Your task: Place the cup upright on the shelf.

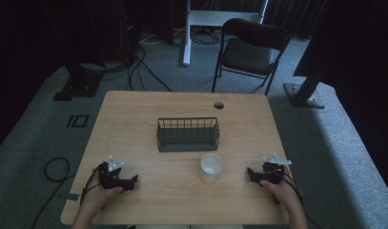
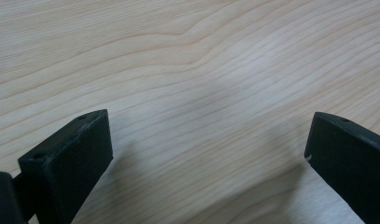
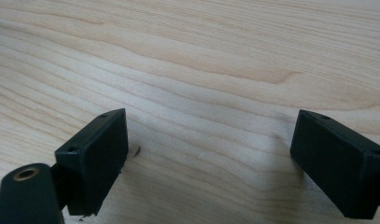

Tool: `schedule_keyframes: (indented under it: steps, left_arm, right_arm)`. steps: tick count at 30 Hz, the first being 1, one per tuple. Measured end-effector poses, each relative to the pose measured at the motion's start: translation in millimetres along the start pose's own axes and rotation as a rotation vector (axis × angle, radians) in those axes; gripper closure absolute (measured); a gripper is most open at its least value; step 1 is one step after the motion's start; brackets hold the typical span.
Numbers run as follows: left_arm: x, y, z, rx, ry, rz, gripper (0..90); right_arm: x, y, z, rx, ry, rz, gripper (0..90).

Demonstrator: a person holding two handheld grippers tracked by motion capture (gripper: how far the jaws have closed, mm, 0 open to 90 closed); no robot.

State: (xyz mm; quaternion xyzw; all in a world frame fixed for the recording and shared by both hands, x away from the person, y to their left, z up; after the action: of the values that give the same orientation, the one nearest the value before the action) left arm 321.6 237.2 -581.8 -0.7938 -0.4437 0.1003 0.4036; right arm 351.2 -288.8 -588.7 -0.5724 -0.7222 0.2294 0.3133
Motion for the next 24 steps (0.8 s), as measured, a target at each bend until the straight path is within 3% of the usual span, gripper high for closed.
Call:
schedule_keyframes:
  steps: [7, 24]
  left_arm:
    - [-9.9, 3.1, -9.5, -0.031, 0.008, 0.044, 1.4]
    - [-38.1, 9.0, -34.9, -0.077, 0.095, 0.12, 1.4]
  right_arm:
    - [0.0, 0.0, 0.0, 0.0, 0.0, 0.0, 10.9]
    - [0.1, 0.0, 0.0, 0.0, 0.0, 0.0, 10.9]
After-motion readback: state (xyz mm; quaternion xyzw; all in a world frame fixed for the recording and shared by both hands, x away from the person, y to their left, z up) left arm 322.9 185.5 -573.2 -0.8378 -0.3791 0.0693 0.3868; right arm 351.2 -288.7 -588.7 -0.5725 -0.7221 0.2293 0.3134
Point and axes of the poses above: each handheld gripper's, and its own axes: y roughly forward along the jaws, z roughly out of its underside, x roughly to its left, the point moved 5 cm from there along y, roughly forward along the jaws, and after that the axes turned 15 degrees about y, right-handed, at the moved point
